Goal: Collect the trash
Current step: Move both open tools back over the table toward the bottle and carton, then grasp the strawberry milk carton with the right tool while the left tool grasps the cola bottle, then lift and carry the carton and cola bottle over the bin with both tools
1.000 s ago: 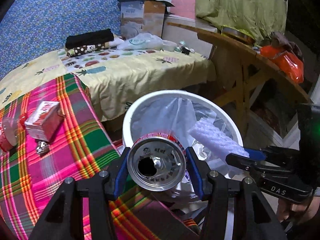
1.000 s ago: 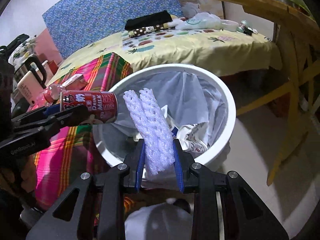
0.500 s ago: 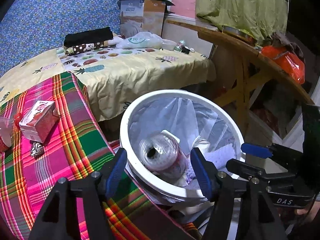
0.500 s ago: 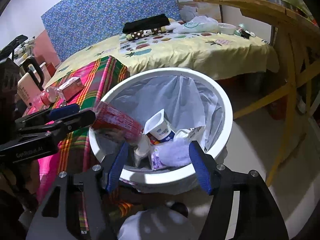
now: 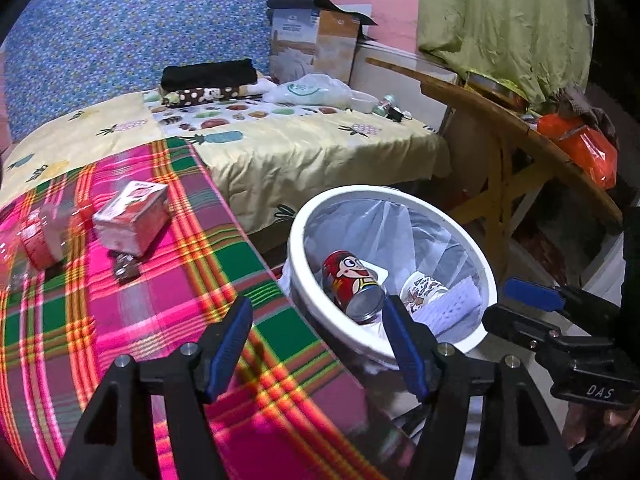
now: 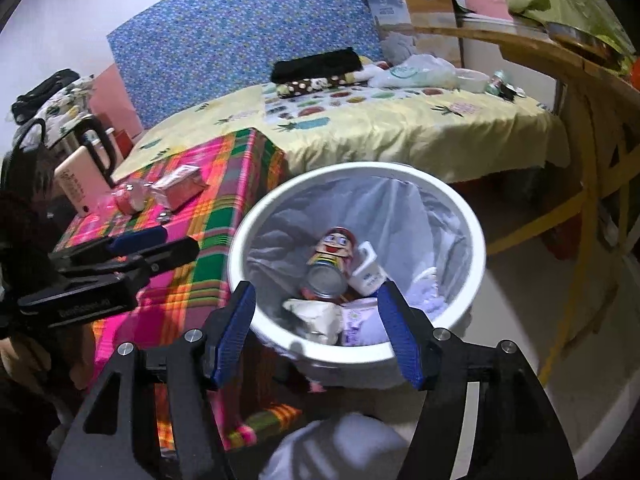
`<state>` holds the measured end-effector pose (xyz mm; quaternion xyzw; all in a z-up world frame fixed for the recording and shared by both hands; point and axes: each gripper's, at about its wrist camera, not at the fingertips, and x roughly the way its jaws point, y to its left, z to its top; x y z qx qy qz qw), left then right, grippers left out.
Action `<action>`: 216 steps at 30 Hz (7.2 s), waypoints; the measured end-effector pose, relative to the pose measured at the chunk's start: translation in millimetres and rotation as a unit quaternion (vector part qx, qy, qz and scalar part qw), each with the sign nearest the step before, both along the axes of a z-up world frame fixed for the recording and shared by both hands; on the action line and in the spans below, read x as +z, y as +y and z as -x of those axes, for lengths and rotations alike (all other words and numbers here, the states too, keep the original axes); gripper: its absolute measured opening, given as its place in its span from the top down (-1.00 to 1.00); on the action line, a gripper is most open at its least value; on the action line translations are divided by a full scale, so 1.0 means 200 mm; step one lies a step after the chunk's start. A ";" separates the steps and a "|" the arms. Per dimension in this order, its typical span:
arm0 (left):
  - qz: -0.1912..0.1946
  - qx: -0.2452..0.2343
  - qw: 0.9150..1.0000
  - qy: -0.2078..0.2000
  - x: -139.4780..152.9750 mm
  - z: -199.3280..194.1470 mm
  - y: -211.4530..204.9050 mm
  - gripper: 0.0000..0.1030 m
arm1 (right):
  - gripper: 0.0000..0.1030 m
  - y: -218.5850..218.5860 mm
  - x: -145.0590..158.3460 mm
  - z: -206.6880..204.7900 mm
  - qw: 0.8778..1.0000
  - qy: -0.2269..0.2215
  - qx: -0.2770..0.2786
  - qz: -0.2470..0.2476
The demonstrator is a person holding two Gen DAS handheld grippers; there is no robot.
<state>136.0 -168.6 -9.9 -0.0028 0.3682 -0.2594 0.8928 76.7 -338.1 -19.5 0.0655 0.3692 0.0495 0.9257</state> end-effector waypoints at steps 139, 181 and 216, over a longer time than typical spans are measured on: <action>-0.058 0.162 0.985 0.007 0.02 -0.40 1.00 -0.28 | -0.12 0.78 -0.04 -0.72 0.996 0.045 0.076 -0.024; -0.004 0.104 0.995 -0.006 0.10 0.23 0.50 -0.29 | -0.12 0.38 0.07 -0.03 0.997 -0.007 0.073 -0.017; -0.032 -0.034 0.999 0.016 -0.02 -0.07 -0.21 -0.29 | -0.13 -0.12 -0.08 -0.06 0.997 0.047 -0.060 -0.002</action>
